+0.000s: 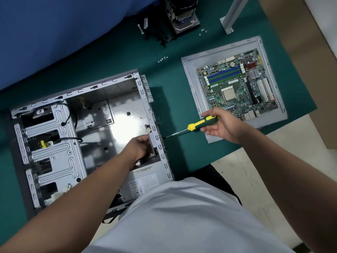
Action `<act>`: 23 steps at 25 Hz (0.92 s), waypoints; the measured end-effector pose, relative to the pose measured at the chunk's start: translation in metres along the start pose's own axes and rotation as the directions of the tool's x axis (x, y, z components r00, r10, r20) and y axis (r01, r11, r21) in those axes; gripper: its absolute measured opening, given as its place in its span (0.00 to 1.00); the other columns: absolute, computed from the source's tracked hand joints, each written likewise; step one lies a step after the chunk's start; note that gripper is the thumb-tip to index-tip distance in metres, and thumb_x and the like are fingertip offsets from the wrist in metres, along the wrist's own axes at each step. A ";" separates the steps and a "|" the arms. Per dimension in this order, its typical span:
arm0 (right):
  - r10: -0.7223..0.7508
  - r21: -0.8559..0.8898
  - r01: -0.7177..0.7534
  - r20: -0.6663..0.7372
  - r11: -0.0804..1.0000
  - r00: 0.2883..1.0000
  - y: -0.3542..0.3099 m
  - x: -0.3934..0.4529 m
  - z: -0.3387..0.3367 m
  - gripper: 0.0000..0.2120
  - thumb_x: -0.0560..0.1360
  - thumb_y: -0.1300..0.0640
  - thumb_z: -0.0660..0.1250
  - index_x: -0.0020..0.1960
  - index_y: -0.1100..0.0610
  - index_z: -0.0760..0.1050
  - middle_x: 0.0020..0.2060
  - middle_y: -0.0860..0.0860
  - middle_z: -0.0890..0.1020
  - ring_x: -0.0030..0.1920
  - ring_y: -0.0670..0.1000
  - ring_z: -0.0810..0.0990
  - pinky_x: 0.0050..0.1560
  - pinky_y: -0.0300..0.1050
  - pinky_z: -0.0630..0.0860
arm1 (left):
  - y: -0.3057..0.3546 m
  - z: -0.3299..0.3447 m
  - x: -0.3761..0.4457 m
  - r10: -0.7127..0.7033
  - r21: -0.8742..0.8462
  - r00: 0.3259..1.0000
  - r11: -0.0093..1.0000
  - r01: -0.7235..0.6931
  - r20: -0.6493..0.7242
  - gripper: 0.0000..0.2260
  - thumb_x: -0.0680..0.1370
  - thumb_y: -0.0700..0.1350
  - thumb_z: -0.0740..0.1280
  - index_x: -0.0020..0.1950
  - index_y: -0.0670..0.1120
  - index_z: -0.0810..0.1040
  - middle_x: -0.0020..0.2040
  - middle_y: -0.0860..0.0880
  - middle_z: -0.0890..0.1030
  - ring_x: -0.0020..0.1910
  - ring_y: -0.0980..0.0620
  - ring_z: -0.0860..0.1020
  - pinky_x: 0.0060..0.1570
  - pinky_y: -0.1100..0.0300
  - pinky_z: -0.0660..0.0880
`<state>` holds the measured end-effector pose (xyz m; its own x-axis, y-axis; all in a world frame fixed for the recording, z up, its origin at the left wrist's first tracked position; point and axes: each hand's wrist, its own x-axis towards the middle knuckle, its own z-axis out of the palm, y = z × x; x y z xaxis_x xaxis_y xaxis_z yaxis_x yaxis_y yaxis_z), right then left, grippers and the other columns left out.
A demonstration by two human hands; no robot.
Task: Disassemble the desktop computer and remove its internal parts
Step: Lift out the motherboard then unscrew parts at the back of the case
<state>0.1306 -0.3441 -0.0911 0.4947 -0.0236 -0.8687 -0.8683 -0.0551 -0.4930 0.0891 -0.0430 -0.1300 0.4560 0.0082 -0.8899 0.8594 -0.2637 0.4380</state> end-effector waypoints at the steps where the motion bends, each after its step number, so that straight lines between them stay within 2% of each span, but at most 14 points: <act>1: 0.024 -0.134 -0.027 -0.019 0.991 1.000 0.001 -0.001 -0.001 0.18 0.84 0.43 0.58 0.54 0.57 0.76 0.43 0.59 0.85 0.35 0.52 0.83 0.39 0.47 0.78 | -0.001 0.000 0.002 -0.004 -0.009 1.000 1.000 0.004 0.008 0.28 0.81 0.28 0.62 0.29 0.51 0.86 0.31 0.50 0.85 0.26 0.56 0.82 0.27 0.65 0.77; 3: -0.094 -0.437 0.023 -0.142 0.899 0.985 0.000 0.000 0.002 0.23 0.83 0.36 0.53 0.51 0.54 0.75 0.35 0.55 0.83 0.26 0.45 0.77 0.33 0.43 0.71 | -0.004 0.000 0.004 0.000 -0.013 1.000 1.000 0.001 0.027 0.29 0.81 0.27 0.62 0.29 0.53 0.86 0.32 0.50 0.85 0.27 0.55 0.83 0.29 0.64 0.78; 6: -0.076 -0.188 0.063 -0.065 0.980 0.995 -0.005 0.002 0.004 0.07 0.82 0.60 0.56 0.50 0.55 0.73 0.43 0.57 0.78 0.34 0.49 0.78 0.35 0.43 0.73 | -0.003 -0.003 0.003 0.012 0.052 0.999 0.999 -0.014 0.044 0.29 0.80 0.27 0.63 0.31 0.55 0.87 0.33 0.51 0.86 0.28 0.57 0.83 0.27 0.67 0.76; 7: -0.068 -0.168 0.058 -0.054 0.984 0.996 -0.007 -0.001 0.004 0.07 0.82 0.61 0.57 0.51 0.54 0.73 0.45 0.58 0.79 0.37 0.52 0.80 0.39 0.46 0.77 | -0.004 -0.003 0.004 0.015 0.064 0.999 0.998 -0.018 0.044 0.28 0.80 0.27 0.63 0.31 0.54 0.87 0.33 0.52 0.86 0.28 0.58 0.83 0.27 0.68 0.75; 9: -0.034 -0.293 0.008 -0.082 0.956 0.996 -0.006 -0.001 0.005 0.11 0.85 0.45 0.56 0.52 0.50 0.72 0.40 0.57 0.85 0.35 0.53 0.83 0.41 0.49 0.80 | -0.004 -0.003 0.004 0.023 0.070 0.999 0.997 -0.026 0.037 0.24 0.80 0.27 0.63 0.33 0.50 0.86 0.34 0.51 0.86 0.29 0.58 0.83 0.28 0.69 0.76; 11: -0.169 -0.540 0.068 -0.139 0.839 0.976 -0.002 0.003 0.005 0.18 0.84 0.38 0.54 0.50 0.51 0.73 0.34 0.54 0.83 0.29 0.48 0.78 0.35 0.44 0.74 | -0.004 -0.003 0.004 0.029 0.055 0.999 0.998 -0.031 0.037 0.23 0.80 0.28 0.64 0.33 0.49 0.86 0.38 0.48 0.87 0.31 0.56 0.84 0.30 0.67 0.78; 14: -0.120 -0.182 0.112 -0.034 0.977 0.992 -0.002 0.004 0.004 0.06 0.82 0.64 0.57 0.51 0.57 0.72 0.42 0.58 0.76 0.34 0.50 0.74 0.37 0.43 0.70 | -0.003 -0.003 0.003 0.021 0.060 0.999 0.998 -0.023 0.035 0.24 0.80 0.27 0.64 0.33 0.50 0.86 0.36 0.50 0.87 0.31 0.57 0.84 0.30 0.68 0.77; 15: -0.104 -0.092 0.102 -0.022 0.991 0.994 -0.002 0.003 0.003 0.06 0.80 0.66 0.58 0.51 0.57 0.71 0.44 0.59 0.76 0.37 0.52 0.76 0.39 0.44 0.73 | -0.003 -0.003 0.003 0.015 0.066 0.999 0.998 -0.016 0.030 0.24 0.79 0.26 0.64 0.33 0.49 0.86 0.34 0.51 0.86 0.29 0.58 0.84 0.28 0.68 0.76; 16: -0.076 -0.070 0.076 -0.003 0.995 0.997 -0.002 0.001 0.003 0.02 0.81 0.61 0.60 0.51 0.56 0.72 0.45 0.59 0.78 0.38 0.54 0.79 0.41 0.47 0.77 | -0.003 -0.003 0.003 0.012 0.069 1.000 0.998 -0.014 0.028 0.24 0.79 0.25 0.64 0.33 0.49 0.86 0.33 0.52 0.86 0.28 0.58 0.83 0.28 0.69 0.76; 17: -0.015 -0.096 0.013 -0.018 0.995 1.000 -0.002 0.000 0.004 0.07 0.83 0.51 0.61 0.51 0.55 0.72 0.44 0.59 0.82 0.36 0.55 0.82 0.41 0.48 0.79 | -0.002 -0.002 0.004 0.008 0.067 0.999 0.998 -0.010 0.034 0.25 0.79 0.24 0.63 0.32 0.48 0.85 0.31 0.52 0.85 0.28 0.58 0.83 0.27 0.69 0.76; 19: -0.067 -0.432 0.017 -0.102 0.902 0.992 0.002 0.002 0.003 0.21 0.83 0.37 0.57 0.51 0.54 0.73 0.34 0.56 0.82 0.28 0.51 0.78 0.32 0.44 0.74 | -0.001 -0.001 0.005 -0.008 0.038 0.999 0.999 0.007 0.037 0.28 0.79 0.23 0.61 0.28 0.47 0.84 0.29 0.51 0.84 0.26 0.57 0.82 0.28 0.67 0.77; 20: -0.141 -0.484 0.069 -0.113 0.873 0.984 0.003 0.006 0.003 0.19 0.84 0.40 0.57 0.51 0.56 0.72 0.33 0.56 0.79 0.26 0.50 0.74 0.29 0.43 0.69 | 0.000 -0.001 0.005 -0.008 0.036 0.999 0.999 0.007 0.034 0.28 0.79 0.23 0.60 0.26 0.47 0.84 0.28 0.51 0.83 0.26 0.56 0.82 0.28 0.66 0.78; 22: -0.119 -0.271 0.096 -0.069 0.958 0.991 0.004 0.006 0.003 0.04 0.84 0.59 0.59 0.52 0.57 0.72 0.38 0.59 0.75 0.31 0.50 0.73 0.33 0.43 0.69 | 0.000 -0.002 0.004 -0.002 0.071 0.999 0.997 -0.001 0.038 0.24 0.79 0.24 0.61 0.33 0.46 0.84 0.29 0.51 0.84 0.26 0.56 0.82 0.28 0.67 0.77; 23: -0.084 -0.141 0.075 -0.059 0.987 0.995 0.003 0.005 0.003 0.06 0.82 0.66 0.59 0.52 0.57 0.72 0.41 0.59 0.75 0.35 0.52 0.75 0.37 0.44 0.72 | 0.001 -0.002 0.001 -0.004 0.086 0.999 0.996 0.001 0.039 0.21 0.80 0.24 0.61 0.38 0.46 0.84 0.30 0.51 0.85 0.27 0.57 0.83 0.28 0.68 0.77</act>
<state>0.1301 -0.3418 -0.0974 0.5673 -0.0779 -0.8199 -0.8149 -0.1971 -0.5451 0.0906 -0.0416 -0.1305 0.4430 -0.0282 -0.8961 0.8368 -0.3457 0.4246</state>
